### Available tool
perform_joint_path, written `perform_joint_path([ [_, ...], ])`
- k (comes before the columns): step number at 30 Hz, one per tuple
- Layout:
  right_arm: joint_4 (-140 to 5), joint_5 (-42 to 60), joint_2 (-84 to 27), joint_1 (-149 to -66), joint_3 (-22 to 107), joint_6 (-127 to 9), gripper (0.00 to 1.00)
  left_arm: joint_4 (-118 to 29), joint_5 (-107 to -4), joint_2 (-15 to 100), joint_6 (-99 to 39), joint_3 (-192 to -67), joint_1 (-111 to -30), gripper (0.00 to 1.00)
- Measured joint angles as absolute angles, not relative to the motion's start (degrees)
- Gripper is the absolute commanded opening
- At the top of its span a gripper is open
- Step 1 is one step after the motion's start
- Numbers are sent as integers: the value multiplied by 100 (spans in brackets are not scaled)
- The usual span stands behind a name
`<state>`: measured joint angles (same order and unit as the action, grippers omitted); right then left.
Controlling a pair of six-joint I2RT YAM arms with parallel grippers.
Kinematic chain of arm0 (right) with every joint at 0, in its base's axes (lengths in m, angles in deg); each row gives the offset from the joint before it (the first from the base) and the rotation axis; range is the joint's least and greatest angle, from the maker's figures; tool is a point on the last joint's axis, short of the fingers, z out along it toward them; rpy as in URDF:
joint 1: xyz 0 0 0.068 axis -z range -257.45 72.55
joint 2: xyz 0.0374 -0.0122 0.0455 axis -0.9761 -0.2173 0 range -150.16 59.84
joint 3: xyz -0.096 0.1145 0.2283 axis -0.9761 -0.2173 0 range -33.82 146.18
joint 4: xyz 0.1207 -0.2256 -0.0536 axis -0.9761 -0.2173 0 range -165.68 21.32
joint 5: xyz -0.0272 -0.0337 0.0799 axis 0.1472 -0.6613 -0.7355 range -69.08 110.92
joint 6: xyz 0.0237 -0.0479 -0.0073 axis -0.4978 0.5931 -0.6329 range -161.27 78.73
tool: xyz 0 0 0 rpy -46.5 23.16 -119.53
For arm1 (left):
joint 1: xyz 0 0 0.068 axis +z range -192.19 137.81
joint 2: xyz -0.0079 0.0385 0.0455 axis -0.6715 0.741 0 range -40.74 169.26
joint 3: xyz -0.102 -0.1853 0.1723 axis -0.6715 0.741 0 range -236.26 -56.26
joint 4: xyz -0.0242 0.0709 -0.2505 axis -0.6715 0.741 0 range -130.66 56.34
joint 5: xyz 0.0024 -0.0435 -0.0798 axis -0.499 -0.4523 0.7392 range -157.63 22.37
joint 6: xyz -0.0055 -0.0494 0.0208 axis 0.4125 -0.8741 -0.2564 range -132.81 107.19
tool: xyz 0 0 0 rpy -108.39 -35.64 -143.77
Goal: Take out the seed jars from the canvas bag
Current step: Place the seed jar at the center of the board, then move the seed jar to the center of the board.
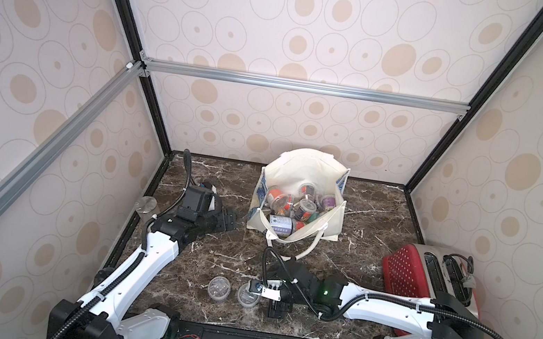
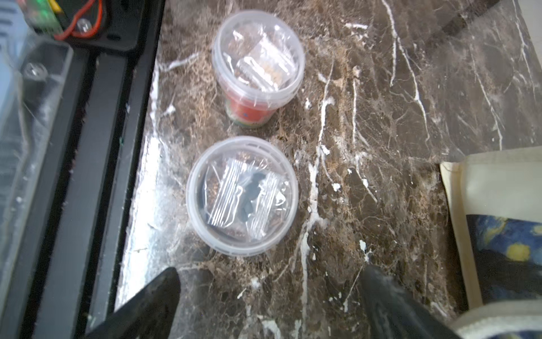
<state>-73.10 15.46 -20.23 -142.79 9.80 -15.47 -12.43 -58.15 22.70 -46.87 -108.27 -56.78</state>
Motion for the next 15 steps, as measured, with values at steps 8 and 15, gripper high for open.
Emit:
perform_joint_path([
  [8, -7251, 773, -2532, -14037, 978, -2207, 82, -1243, -6060, 2270, -4775, -10827, -5584, 98],
  [15, -7137, 403, -3301, -14065, 1207, -2375, 75, -1254, -6123, 2270, -4777, -10827, -5380, 98],
])
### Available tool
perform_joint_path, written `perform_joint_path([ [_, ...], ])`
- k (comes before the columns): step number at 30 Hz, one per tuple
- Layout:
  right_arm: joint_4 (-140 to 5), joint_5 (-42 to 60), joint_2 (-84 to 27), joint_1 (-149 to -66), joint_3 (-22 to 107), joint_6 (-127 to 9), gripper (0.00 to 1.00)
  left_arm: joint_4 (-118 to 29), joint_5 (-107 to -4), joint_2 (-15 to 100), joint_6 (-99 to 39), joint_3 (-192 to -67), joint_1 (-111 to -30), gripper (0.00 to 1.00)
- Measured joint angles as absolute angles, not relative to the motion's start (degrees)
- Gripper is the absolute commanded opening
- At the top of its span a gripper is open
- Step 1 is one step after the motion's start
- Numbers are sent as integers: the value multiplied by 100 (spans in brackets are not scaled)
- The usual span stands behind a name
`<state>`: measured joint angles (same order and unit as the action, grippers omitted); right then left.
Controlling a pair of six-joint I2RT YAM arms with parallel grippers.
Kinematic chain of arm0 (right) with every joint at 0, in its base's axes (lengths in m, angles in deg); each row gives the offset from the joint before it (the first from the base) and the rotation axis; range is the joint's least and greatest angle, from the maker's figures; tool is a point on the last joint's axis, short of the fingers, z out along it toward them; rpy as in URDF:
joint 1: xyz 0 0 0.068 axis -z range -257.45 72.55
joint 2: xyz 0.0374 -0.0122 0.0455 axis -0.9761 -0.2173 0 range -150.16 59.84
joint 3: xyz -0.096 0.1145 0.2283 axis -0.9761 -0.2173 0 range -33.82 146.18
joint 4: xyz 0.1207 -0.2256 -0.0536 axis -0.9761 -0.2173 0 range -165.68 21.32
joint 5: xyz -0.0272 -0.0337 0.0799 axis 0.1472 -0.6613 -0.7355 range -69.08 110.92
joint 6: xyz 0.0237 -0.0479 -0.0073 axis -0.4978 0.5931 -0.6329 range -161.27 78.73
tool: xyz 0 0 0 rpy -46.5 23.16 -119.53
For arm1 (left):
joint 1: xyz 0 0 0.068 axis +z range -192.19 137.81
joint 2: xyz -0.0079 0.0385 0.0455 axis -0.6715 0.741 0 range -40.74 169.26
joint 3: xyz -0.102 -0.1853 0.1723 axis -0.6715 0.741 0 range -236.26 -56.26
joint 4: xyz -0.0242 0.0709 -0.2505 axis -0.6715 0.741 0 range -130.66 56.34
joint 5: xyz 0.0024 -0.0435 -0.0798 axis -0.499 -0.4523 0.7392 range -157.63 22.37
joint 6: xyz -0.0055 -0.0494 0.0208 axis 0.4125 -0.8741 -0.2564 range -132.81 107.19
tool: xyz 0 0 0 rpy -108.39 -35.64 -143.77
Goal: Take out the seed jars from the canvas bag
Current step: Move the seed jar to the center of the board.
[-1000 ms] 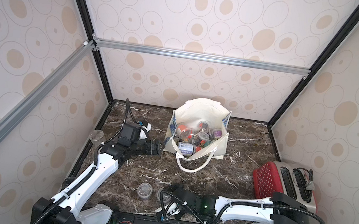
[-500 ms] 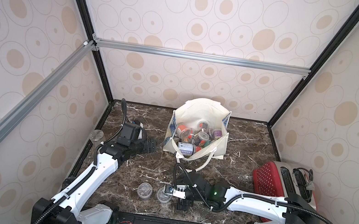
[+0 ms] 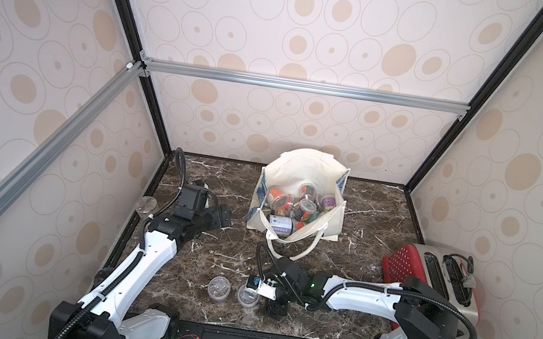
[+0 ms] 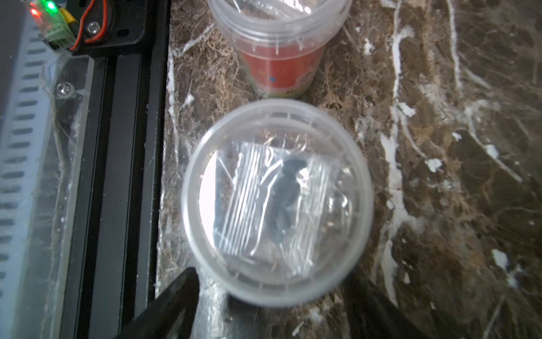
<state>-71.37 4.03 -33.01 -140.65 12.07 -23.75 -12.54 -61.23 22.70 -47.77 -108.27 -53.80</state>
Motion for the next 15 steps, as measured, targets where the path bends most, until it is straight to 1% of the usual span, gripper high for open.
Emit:
perform_joint_path([
  [2, -7000, 379, -3583, -14115, 1437, -2447, 72, -1276, -6117, 2270, -4779, -10827, -5321, 98],
  [7, -6602, 335, -4248, -14225, 2042, -2605, 70, -1302, -6058, 2298, -4773, -10890, -5260, 98],
  [9, -6525, 305, -4383, -14240, 2208, -2657, 72, -1315, -6014, 2327, -4746, -10967, -5251, 98],
  [13, -6473, 292, -4300, -14275, 2241, -2710, 85, -1427, -5870, 2412, -4633, -11153, -5249, 97],
  [15, -6486, 338, -4062, -14284, 2073, -2694, 88, -1545, -5706, 2438, -4611, -11199, -5247, 97],
])
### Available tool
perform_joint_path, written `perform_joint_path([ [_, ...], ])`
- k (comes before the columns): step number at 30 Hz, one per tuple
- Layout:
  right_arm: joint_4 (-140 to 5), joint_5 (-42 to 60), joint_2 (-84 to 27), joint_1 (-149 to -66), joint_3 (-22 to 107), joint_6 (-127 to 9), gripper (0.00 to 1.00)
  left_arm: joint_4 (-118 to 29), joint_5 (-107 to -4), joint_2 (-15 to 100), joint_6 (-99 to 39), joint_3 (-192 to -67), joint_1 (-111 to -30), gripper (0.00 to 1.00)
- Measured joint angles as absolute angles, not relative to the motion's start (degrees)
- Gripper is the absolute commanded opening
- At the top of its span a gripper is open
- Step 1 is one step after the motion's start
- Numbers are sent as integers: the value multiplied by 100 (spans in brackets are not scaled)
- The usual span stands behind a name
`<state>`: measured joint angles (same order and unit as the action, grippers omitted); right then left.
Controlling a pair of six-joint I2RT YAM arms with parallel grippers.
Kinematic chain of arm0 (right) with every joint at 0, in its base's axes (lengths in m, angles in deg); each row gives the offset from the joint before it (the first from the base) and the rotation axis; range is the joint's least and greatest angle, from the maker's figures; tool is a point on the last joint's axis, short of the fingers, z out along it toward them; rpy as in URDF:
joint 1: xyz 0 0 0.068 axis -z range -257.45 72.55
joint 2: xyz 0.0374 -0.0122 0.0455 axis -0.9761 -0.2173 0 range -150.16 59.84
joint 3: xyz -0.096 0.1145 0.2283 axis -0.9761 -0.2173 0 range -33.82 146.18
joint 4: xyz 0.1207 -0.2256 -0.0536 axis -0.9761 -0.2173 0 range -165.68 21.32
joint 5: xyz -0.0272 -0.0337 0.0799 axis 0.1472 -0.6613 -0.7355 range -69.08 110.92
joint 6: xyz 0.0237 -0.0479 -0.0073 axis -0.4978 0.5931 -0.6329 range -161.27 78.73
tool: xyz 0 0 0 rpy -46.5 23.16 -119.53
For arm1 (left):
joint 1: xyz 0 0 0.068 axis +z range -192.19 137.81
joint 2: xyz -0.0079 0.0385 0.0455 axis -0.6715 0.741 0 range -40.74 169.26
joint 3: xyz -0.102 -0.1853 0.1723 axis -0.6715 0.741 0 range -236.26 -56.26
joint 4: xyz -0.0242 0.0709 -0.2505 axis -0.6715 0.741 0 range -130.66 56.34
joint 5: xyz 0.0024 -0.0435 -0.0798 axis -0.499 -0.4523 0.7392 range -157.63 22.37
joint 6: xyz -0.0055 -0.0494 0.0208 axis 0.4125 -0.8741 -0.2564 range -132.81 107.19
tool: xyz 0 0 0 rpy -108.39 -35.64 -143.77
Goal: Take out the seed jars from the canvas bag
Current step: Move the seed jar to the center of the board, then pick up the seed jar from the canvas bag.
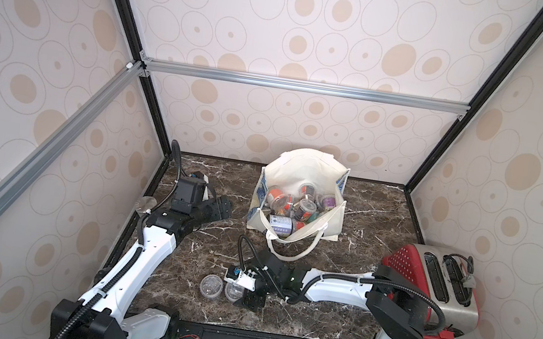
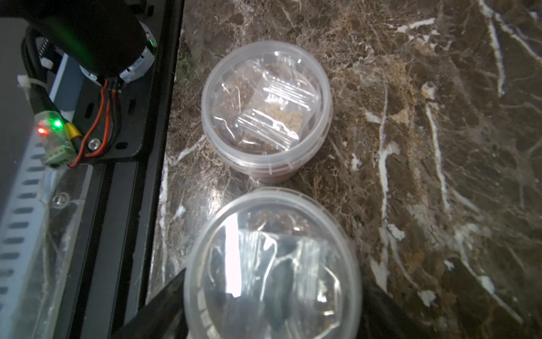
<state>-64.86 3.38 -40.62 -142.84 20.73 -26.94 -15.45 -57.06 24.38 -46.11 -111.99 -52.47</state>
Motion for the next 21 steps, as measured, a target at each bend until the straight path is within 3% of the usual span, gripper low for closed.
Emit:
perform_joint_path([
  [12, -7798, 683, -1275, -14179, 1815, -2847, 92, -2533, -4687, 2488, -4648, -11201, -5446, 97],
  [21, -8685, 1304, -1542, -12316, 3546, -4480, 88, -2662, -4729, 2786, -4548, -11323, -6211, 97],
])
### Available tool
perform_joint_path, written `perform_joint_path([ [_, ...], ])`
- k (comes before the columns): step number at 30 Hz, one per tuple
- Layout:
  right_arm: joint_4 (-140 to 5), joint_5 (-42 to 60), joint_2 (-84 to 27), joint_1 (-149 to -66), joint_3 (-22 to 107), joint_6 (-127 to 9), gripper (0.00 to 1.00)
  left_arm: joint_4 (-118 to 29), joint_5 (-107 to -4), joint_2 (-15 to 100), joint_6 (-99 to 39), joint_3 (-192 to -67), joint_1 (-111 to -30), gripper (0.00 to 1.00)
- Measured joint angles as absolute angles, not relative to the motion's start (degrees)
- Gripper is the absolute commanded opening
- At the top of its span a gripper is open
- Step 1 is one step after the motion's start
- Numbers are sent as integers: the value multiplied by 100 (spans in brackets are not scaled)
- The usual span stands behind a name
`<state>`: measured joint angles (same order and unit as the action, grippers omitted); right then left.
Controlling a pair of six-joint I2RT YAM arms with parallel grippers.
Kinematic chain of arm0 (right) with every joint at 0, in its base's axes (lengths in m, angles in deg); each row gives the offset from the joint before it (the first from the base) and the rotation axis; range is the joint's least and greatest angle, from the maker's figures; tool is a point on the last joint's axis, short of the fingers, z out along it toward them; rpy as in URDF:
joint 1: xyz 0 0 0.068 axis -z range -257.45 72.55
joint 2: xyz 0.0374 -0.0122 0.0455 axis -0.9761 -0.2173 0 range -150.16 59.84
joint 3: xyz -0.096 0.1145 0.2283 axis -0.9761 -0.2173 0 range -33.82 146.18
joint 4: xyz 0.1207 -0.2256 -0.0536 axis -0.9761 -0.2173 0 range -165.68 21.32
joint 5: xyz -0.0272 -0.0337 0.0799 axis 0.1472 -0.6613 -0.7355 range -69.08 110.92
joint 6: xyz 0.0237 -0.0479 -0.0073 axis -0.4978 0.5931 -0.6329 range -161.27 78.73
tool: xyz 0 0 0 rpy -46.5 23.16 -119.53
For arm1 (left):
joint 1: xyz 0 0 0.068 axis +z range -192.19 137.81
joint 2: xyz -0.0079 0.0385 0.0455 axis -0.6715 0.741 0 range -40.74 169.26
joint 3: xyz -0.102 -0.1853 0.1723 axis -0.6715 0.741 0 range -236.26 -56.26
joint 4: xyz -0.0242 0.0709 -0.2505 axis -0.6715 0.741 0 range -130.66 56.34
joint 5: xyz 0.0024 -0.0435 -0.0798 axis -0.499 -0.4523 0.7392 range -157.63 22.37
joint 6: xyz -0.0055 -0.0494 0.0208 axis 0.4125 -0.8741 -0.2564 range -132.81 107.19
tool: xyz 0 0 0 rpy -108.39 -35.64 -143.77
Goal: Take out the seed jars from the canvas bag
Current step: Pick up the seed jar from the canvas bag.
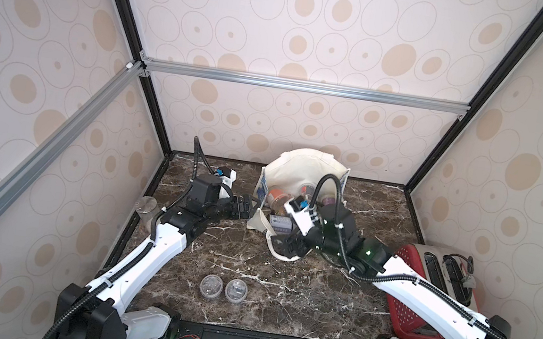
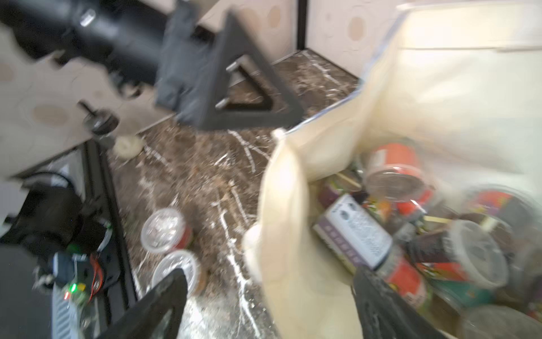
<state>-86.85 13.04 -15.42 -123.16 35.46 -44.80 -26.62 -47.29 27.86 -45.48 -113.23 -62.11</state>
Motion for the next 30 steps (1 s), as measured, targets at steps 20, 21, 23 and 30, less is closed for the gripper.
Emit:
perform_joint_path([
  [20, -8947, 1791, -4670, -11438, 5373, -5512, 91, -2544, -5330, 3122, -3710, -11647, -6899, 98],
  [21, -8917, 1804, -4740, -11405, 5423, -5490, 92, -2515, -5363, 3070, -3671, -11631, -6899, 98],
  [23, -8851, 1837, -4925, -11337, 5576, -5385, 95, -2487, -5409, 2880, -3582, -11561, -6899, 98],
  [30, -8479, 1820, -5507, -11235, 5950, -5029, 99, -2607, -5391, 2182, -3313, -11325, -6904, 98],
])
